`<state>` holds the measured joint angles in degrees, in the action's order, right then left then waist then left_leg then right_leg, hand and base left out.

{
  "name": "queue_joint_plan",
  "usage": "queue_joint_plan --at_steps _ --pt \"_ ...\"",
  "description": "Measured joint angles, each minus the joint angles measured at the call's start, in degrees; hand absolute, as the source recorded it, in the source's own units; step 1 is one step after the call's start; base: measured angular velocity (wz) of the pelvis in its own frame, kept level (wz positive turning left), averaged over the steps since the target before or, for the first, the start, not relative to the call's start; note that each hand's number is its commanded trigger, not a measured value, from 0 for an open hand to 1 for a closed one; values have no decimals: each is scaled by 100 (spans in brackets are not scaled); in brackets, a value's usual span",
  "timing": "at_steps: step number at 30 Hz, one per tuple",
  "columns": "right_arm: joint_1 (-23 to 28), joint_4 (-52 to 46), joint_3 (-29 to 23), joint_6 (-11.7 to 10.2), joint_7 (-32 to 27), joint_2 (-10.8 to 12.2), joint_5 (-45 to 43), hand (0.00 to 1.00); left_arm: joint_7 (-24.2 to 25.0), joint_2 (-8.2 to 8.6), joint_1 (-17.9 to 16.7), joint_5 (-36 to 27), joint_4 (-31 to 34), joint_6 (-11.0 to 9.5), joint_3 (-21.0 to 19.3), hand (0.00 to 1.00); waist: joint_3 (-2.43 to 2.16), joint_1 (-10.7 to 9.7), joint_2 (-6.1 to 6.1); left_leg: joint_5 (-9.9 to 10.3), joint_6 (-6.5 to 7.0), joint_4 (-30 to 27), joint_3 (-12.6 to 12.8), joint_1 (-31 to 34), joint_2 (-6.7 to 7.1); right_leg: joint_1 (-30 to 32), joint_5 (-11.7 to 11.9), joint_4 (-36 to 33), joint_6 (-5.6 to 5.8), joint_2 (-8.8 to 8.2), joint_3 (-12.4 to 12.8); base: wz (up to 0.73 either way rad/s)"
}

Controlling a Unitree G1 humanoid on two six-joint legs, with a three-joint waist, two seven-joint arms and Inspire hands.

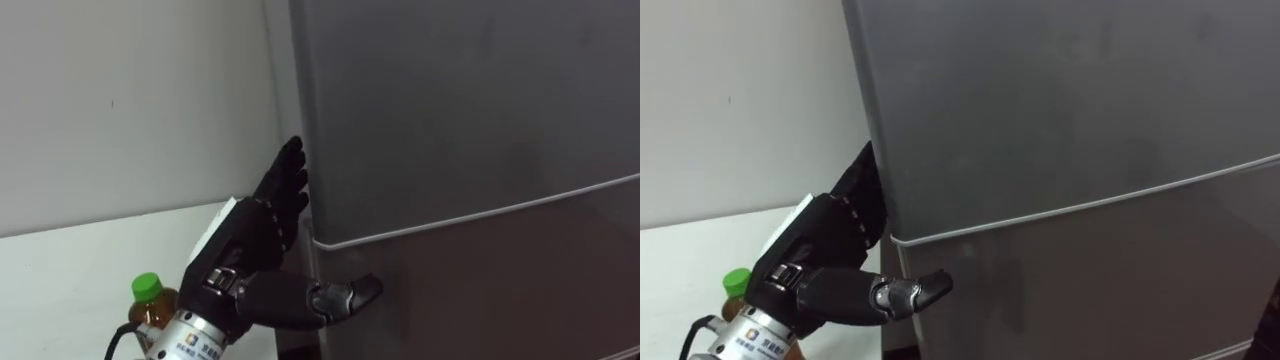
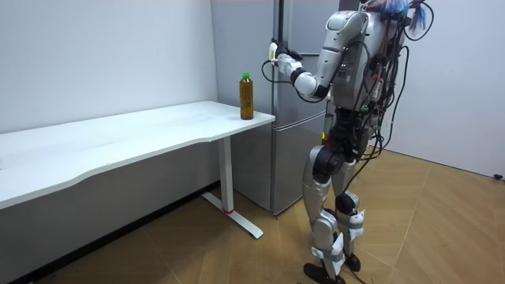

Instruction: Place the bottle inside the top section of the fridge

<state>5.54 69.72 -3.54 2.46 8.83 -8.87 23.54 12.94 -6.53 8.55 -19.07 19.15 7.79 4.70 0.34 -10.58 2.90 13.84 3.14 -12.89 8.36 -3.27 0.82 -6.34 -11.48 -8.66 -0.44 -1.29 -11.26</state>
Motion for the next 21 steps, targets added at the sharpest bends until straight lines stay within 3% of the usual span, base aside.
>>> queue_joint_plan --at_steps 6,12,21 --pt "-43 169 -9 -10 19 0 4 0 -85 -128 0 194 409 -2 0 0 -5 -2 8 0 0 5 1 -40 -3 -65 2 -2 0 7 1 0" --pt "-39 171 4 -12 56 -9 8 0 -230 -127 5 277 732 -30 -5 0 -16 18 24 0 0 3 19 -55 -10 -63 5 -36 -4 3 19 0" --pt "-40 256 6 -199 57 16 121 0 -228 -83 72 309 1117 -165 -10 0 -17 11 38 -4 7 0 26 -50 -11 -44 3 -11 -4 0 20 0"
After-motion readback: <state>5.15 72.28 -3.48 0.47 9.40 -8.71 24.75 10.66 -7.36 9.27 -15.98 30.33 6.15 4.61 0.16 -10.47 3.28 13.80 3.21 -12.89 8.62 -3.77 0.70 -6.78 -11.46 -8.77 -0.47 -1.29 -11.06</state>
